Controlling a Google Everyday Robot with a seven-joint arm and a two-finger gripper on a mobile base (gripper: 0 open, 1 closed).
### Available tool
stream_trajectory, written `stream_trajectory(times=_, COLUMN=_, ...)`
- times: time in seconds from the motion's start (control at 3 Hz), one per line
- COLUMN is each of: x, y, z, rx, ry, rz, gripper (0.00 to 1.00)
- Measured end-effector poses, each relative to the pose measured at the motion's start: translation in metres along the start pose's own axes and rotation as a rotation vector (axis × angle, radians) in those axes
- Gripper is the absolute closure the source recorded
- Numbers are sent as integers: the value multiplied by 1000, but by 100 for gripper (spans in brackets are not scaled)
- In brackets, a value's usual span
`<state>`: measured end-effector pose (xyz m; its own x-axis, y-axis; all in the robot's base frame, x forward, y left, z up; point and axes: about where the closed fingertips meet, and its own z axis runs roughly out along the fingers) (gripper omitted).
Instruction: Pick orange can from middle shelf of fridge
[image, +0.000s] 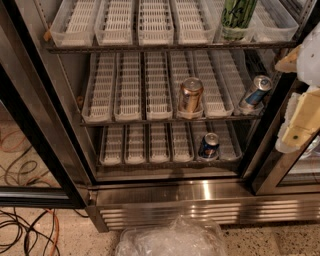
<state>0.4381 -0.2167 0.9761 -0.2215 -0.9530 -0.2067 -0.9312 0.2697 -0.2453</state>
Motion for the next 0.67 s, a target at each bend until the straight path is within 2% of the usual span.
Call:
stream_trajectory(times=0.33, x=-1, y=0, z=-1, rx=4, ry=-3, rz=1, gripper=0)
stream_trajectory(times=0.67, x=-2, y=2, z=2, rx=31, ry=-70, rz=42, gripper=0)
